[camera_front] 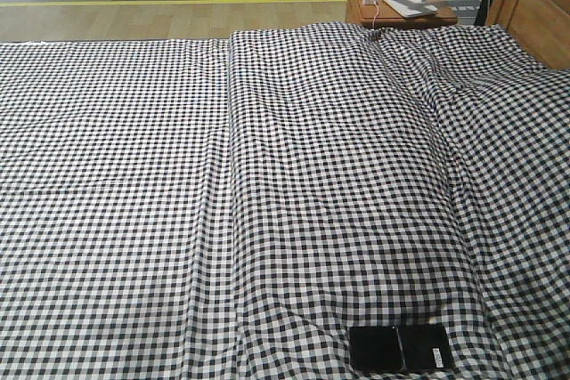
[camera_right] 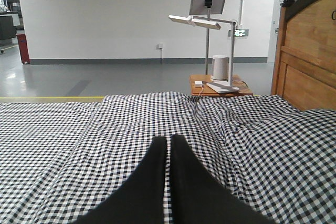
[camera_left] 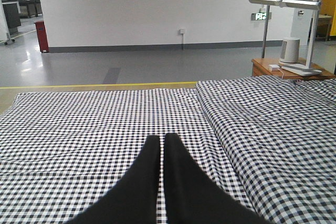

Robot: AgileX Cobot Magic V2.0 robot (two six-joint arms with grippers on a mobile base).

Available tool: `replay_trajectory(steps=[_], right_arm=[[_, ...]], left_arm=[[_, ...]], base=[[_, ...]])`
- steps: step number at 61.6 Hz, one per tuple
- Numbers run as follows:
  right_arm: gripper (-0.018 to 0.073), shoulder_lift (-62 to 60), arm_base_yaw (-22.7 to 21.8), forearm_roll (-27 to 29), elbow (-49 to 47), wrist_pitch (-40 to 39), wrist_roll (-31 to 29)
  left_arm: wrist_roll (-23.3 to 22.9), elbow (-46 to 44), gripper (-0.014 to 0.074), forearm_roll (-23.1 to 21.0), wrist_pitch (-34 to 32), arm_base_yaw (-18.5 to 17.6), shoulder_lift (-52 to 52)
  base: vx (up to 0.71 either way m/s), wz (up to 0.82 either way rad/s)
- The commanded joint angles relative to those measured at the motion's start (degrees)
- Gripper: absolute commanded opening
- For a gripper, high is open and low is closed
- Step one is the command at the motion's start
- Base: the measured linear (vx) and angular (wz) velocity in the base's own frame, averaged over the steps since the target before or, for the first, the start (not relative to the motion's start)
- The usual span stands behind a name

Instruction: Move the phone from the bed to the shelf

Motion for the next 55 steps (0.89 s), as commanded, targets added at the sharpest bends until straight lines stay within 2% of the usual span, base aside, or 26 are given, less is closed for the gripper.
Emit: replay_trajectory(steps=[1,55], right_arm=[[-0.0005,-0.56,-0.36,-0.65,0.44,-4.11,-0.56],[-0.0005,-0.56,-0.36,-0.65,0.44,-4.11,-0.56]], left_arm=[[-0.5,-1.43,0.0001,-0.56,-4.14,-0.36,-0.44],[-0.5,-1.43,0.0001,-0.56,-4.14,-0.36,-0.44]], base=[[0.0,0.0],[0.0,0.0]])
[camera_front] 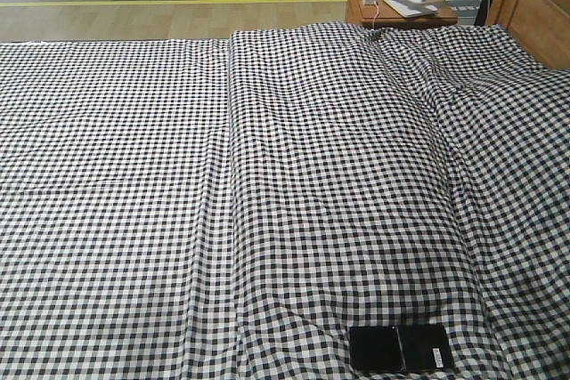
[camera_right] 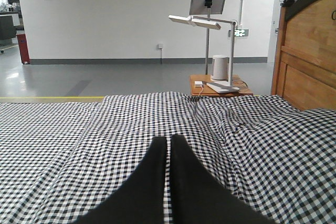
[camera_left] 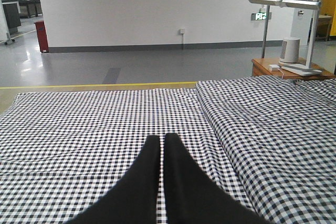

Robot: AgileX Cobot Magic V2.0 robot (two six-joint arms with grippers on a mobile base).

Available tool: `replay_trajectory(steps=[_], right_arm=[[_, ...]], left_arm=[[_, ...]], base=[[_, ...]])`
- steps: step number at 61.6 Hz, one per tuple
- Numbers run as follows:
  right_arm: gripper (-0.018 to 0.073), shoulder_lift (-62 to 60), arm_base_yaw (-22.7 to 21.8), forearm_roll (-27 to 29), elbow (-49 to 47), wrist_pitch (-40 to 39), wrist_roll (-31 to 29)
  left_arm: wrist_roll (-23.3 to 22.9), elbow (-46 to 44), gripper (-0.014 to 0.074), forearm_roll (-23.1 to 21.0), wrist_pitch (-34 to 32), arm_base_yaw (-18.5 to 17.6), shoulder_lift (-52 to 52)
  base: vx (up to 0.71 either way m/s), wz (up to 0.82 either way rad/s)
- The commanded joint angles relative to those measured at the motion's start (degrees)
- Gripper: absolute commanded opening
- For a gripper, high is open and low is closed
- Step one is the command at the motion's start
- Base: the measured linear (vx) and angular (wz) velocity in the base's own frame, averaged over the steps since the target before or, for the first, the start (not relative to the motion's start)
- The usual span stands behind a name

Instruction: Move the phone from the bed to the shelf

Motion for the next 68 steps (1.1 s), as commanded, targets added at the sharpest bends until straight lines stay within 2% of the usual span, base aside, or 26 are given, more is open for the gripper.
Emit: replay_trajectory(steps=[1,35,44,55,68], right_arm=[[-0.0005,-0.56,-0.36,-0.65,0.44,-4.11,-0.56],[-0.0005,-0.56,-0.36,-0.65,0.39,-6.24,-0.62],[-0.0005,-0.56,-0.36,-0.65,0.32,-10.74,-0.62],[-0.0005,-0.56,-0.36,-0.65,-0.35,-20.41,-0.62],[-0.0005,-0.56,-0.36,-0.65,-9.39,-20.73,-0.86]], left_arm=[[-0.5,-1.43,0.0001,-0.56,-4.14,-0.36,-0.44],[-0.5,-1.43,0.0001,-0.56,-4.14,-0.36,-0.44],[-0.5,-1.43,0.0001,-0.56,-4.14,-0.36,-0.44],[-0.5,-1.43,0.0001,-0.56,-4.14,-0.36,-0.44],[-0.5,-1.43,0.0001,-0.56,-4.14,-0.36,-0.44]], base=[[0.0,0.0],[0.0,0.0],[0.0,0.0],[0.0,0.0],[0.0,0.0]])
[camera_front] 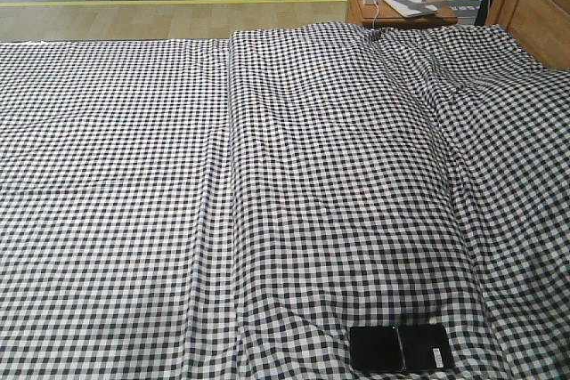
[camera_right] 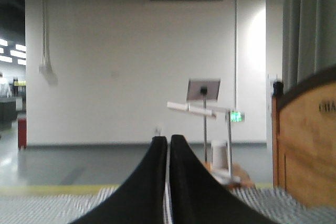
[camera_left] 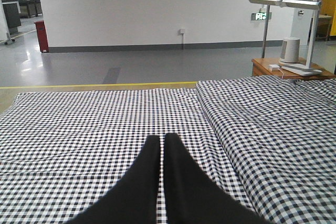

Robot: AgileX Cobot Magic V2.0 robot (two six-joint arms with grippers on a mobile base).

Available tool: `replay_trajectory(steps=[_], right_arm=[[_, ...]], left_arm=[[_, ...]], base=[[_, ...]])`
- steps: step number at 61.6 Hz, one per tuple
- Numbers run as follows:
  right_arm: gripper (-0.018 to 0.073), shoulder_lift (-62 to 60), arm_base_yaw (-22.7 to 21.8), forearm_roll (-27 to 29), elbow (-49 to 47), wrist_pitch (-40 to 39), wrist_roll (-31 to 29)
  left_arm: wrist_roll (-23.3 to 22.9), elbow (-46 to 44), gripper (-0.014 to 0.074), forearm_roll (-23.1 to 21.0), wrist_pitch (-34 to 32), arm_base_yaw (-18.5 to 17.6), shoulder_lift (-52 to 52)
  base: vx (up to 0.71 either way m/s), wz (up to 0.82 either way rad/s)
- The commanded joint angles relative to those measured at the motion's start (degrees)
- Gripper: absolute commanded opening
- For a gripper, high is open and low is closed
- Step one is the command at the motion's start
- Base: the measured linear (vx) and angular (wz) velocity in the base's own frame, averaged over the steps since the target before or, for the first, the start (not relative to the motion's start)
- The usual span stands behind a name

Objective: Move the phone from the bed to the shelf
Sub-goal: 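Move the right gripper down over the black phone on the bed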

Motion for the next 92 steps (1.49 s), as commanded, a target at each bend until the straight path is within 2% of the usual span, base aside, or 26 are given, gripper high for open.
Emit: replay_trajectory(steps=[1,7,18,37,44,56,67,83,92], right_arm=[[-0.0005,-0.56,-0.36,-0.65,-6.84,-4.83,-0.86],[-0.0005,0.61,-0.36,-0.65,-12.74,-3.16,-0.98],[-0.0005,6.99,-0.36,-0.65,-24.94,4.54,-0.91],[-0.0005,26.03,-0.36,-0.65,-44.02,24.44,-0.91],[-0.0001,33.54,-0.36,-0.65,-47.51,31.07,-0.91],[0.0038,42.64,-0.36,-0.65,-48.18,37.91,-0.91],[0.0163,49.0,-0.36,-0.65,-48.18,45.92,-0.96],[0.0549,54.1,-0.36,-0.65,-48.18,48.35,-0.75],[0.0715,54.59,-0.36,-0.65,-48.18,48.38,-0.54]], left_arm=[[-0.5,-1.43,0.0001,-0.56,-4.14,-0.36,-0.44],[-0.5,-1.43,0.0001,-0.56,-4.14,-0.36,-0.44],[-0.5,-1.43,0.0001,-0.56,-4.14,-0.36,-0.44],[-0.5,-1.43,0.0001,-0.56,-4.14,-0.36,-0.44],[-0.5,-1.43,0.0001,-0.56,-4.14,-0.36,-0.44],[-0.5,-1.43,0.0001,-0.56,-4.14,-0.36,-0.44],[-0.5,-1.43,0.0001,-0.56,-4.14,-0.36,-0.44],[-0.5,-1.43,0.0001,-0.56,-4.14,-0.36,-0.44],[-0.5,-1.43,0.0001,-0.56,-4.14,-0.36,-0.44]], base=[[0.0,0.0],[0.0,0.0],[0.0,0.0],[0.0,0.0],[0.0,0.0],[0.0,0.0],[0.0,0.0],[0.0,0.0],[0.0,0.0]])
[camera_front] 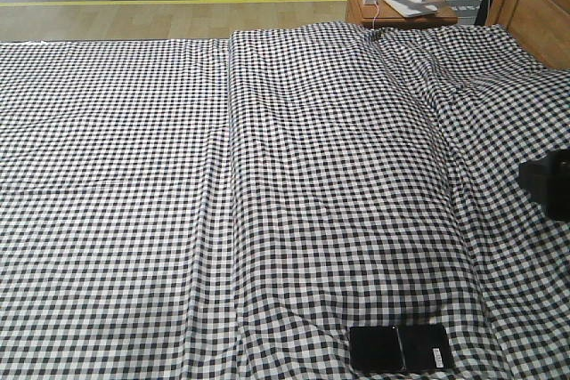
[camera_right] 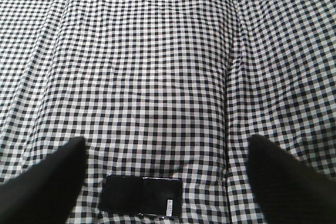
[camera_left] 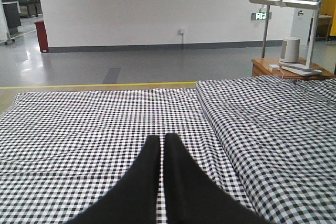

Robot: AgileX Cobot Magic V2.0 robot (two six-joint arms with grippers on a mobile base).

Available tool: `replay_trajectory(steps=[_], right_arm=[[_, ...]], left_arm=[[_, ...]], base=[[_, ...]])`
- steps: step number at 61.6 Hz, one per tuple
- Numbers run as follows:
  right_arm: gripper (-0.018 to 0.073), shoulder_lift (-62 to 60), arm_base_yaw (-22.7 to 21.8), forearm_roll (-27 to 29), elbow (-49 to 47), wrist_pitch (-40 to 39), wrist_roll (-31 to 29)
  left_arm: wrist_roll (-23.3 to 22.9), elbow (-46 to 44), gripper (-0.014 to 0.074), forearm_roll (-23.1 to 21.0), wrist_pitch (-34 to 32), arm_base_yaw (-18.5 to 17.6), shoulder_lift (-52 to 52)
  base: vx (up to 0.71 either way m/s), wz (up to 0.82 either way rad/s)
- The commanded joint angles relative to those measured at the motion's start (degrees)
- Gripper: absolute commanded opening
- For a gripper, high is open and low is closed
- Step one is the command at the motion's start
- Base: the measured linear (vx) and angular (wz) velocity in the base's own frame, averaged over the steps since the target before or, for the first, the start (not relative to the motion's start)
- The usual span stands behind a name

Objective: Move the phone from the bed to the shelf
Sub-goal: 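Move the right gripper down over the black phone on the bed, then lower the open right gripper onto the phone and close on its edge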

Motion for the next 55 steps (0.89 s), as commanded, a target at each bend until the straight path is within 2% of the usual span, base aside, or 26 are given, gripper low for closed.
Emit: replay_trajectory(steps=[1,13,28,39,55], right_arm=[[0.0723,-0.34,-0.36,-0.6,-1.96,-3.15,-0.09],[0.0715,-0.34,-0.36,-0.6,-2.17,-0.98,1.6],[0.0704,4.43,-1.58,-0.6,-8.38,10.18,2.72],[0.0684,9.69,-8.82,1.59,-12.84,12.56,-0.83],[0.0666,22.28,-23.16,14.36,-13.59,9.27,-14.37]], left_arm=[[-0.5,-1.43,0.0001,-0.56,-4.14,-0.36,-0.44],[-0.5,-1.43,0.0001,-0.56,-4.14,-0.36,-0.44],[-0.5,-1.43,0.0001,-0.56,-4.14,-0.36,-0.44],[-0.5,-1.43,0.0001,-0.56,-4.14,-0.36,-0.44],[-0.5,-1.43,0.0001,-0.56,-4.14,-0.36,-0.44]], base=[[0.0,0.0],[0.0,0.0],[0.0,0.0],[0.0,0.0],[0.0,0.0]])
